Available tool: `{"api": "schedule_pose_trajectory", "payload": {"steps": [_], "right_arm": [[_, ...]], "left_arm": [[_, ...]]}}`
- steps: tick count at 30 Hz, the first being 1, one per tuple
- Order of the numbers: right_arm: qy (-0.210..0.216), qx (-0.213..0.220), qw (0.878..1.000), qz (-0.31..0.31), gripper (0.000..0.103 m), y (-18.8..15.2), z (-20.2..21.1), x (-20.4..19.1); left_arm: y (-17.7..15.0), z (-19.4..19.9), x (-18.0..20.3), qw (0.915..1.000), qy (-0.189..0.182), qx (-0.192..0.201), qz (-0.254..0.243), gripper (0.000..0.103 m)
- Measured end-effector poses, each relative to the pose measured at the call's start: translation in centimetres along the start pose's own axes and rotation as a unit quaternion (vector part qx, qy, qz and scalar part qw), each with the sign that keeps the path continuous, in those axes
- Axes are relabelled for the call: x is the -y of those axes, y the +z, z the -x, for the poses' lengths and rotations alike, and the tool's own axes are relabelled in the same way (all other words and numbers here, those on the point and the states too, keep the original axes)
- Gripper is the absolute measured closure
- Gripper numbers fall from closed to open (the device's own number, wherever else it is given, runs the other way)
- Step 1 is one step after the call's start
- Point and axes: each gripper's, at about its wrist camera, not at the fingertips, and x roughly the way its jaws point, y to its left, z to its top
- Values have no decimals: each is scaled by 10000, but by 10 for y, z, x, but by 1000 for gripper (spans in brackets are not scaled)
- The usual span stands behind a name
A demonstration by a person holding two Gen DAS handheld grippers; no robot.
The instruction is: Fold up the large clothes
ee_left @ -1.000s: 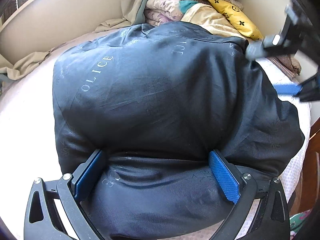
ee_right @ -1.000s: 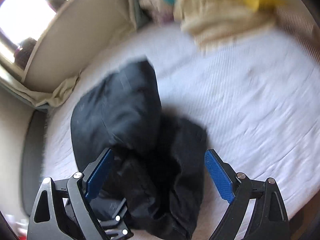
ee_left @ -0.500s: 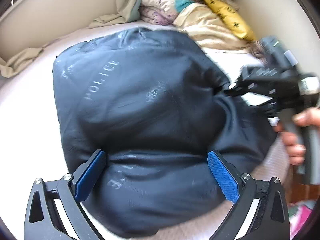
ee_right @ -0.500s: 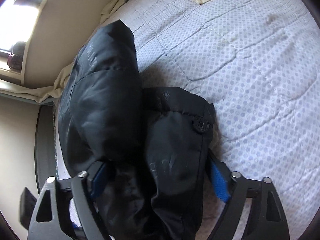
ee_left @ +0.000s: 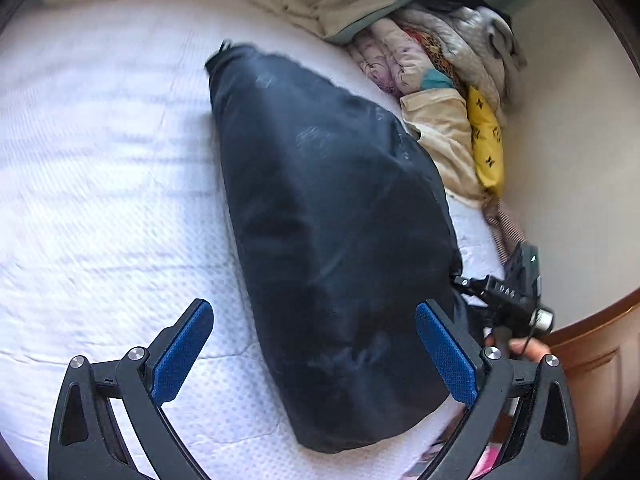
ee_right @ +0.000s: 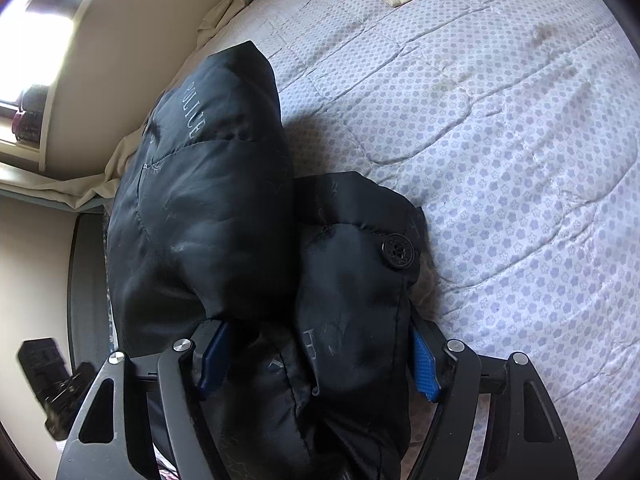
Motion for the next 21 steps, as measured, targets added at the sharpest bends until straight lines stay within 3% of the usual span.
{"api": "schedule_pose_trajectory", "payload": {"steps": [5,11,21], "right_arm": [[32,-8,10000,-8,31,2,-4,2],[69,-26,10000,8,30,3,-5,4],[85,-36,10000,18,29,7,-9,4]], "left_arm": [[-1,-16,-21,9959,-611,-11,664,1],[9,-48,-33,9892,-913,-104,1145,1],[2,-75,-44,9793,-1539,-180,1305,1]]}}
